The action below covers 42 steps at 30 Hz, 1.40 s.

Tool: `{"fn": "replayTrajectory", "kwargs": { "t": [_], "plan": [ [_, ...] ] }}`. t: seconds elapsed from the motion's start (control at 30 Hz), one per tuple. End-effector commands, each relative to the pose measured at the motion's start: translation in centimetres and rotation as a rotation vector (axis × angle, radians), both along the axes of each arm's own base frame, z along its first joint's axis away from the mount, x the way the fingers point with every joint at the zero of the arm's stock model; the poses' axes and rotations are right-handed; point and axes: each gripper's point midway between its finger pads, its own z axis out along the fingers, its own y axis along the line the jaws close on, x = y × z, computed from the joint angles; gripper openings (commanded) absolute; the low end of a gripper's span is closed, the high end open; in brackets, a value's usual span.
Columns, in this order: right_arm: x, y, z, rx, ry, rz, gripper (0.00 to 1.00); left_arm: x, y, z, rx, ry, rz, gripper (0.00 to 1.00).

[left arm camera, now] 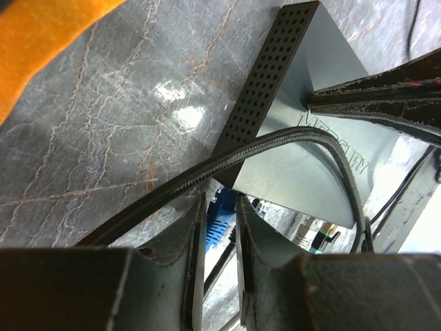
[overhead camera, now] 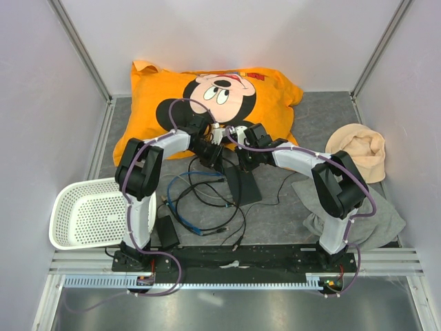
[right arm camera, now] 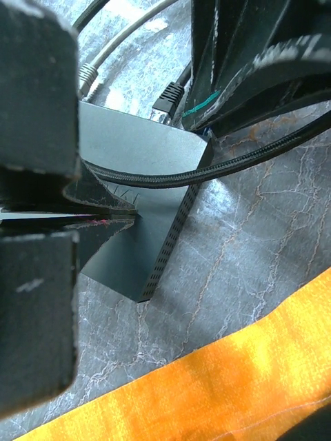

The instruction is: Pull the plug from the switch port

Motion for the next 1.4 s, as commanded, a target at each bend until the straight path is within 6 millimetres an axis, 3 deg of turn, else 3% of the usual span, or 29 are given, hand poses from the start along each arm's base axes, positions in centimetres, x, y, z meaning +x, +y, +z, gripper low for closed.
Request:
{"fn": "replayTrajectory", "kwargs": {
  "t": [0.0, 0.07, 0.13, 0.2, 0.23, 0.3, 0.33, 0.37, 0.43, 0.5, 0.6, 0.63, 0.7, 0.73, 0.9, 1.03, 1.07, 1.17, 1.2, 1.23, 1.27, 1.3, 1.37],
  "plan": [
    [-3.3, -3.5, -5.2, -0.175, 0.131, -0.006, 0.01, 3.0, 1.0, -0.9, 0.123, -0.103, -0.035, 0.02],
    [-3.2, -3.5, -5.1, -0.174, 0.126, -0.006, 0.01, 4.9, 1.6, -0.2, 0.122, -0.129, -0.011, 0.02],
    [-3.3, -3.6, -5.1, -0.178, 0.124, -0.005, 0.01, 4.6, 2.0, -0.5, 0.125, -0.119, -0.010, 0.02],
    [-3.5, -3.8, -5.1, -0.179, 0.122, -0.008, 0.01, 3.1, 1.8, -0.6, 0.085, -0.086, -0.023, 0.02],
    [-3.6, -3.9, -5.2, -0.184, 0.123, -0.008, 0.01, 1.2, 2.1, -1.2, 0.074, -0.032, -0.017, 0.02],
    [-3.6, -3.9, -5.1, -0.180, 0.118, -0.008, 0.01, -0.7, 1.5, -1.2, 0.025, 0.011, -0.013, 0.02],
    [-3.7, -3.9, -5.1, -0.182, 0.119, -0.009, 0.01, -2.8, 1.9, -2.3, 0.027, 0.061, -0.017, 0.02],
    [-3.7, -3.9, -5.2, -0.182, 0.121, -0.008, 0.01, -3.0, 1.5, -1.4, -0.008, 0.036, -0.022, 0.02],
    [-3.7, -3.9, -5.2, -0.182, 0.121, -0.008, 0.01, -4.5, 1.4, -1.8, -0.011, 0.055, -0.029, 0.02],
    [-3.7, -3.9, -5.5, -0.186, 0.128, -0.005, 0.01, -4.3, 1.2, -1.4, -0.026, 0.054, -0.032, 0.02],
    [-3.7, -3.8, -5.5, -0.184, 0.134, -0.004, 0.01, -2.5, 0.8, -0.7, -0.018, 0.018, -0.046, 0.02],
    [-3.7, -3.8, -5.6, -0.186, 0.134, -0.005, 0.01, -0.6, 0.2, 0.6, -0.029, -0.030, -0.050, 0.02],
    [-3.6, -3.8, -5.4, -0.186, 0.129, -0.007, 0.01, 0.5, 0.4, 1.1, -0.021, -0.028, -0.065, 0.02],
    [-3.7, -3.9, -5.4, -0.187, 0.128, -0.007, 0.01, 2.0, 0.1, 2.9, -0.038, -0.073, -0.072, 0.02],
    [-3.8, -4.3, -5.0, -0.186, 0.112, -0.013, 0.02, 4.2, 2.1, 7.2, -0.027, -0.195, -0.126, 0.02],
    [-3.9, -4.3, -4.7, -0.184, 0.101, -0.014, 0.02, 3.0, 3.8, 11.0, -0.052, -0.270, -0.204, 0.01],
    [-3.7, -4.3, -4.6, -0.190, 0.089, 0.007, 0.02, 1.4, 4.1, 11.7, -0.070, -0.234, -0.233, 0.02],
    [-3.7, -4.3, -4.6, -0.190, 0.087, 0.007, 0.03, 0.1, 5.9, 12.7, -0.003, -0.287, -0.280, 0.02],
    [-3.7, -4.3, -4.6, -0.189, 0.087, 0.009, 0.04, -0.4, 6.7, 12.2, 0.022, -0.273, -0.263, 0.02],
    [-3.8, -4.3, -4.8, -0.188, 0.093, 0.011, 0.04, -0.4, 7.2, 12.1, 0.042, -0.277, -0.240, 0.06],
    [-3.8, -4.3, -4.9, -0.189, 0.095, 0.011, 0.04, 0.8, 8.1, 12.7, 0.089, -0.359, -0.195, 0.14],
    [-3.8, -4.2, -4.8, -0.186, 0.095, 0.013, 0.05, 0.4, 9.0, 11.4, 0.127, -0.325, -0.135, 0.33],
    [-3.9, -4.2, -4.9, -0.184, 0.097, 0.016, 0.06, 1.0, 10.5, 11.3, 0.208, -0.387, -0.090, 0.48]
  ]
}}
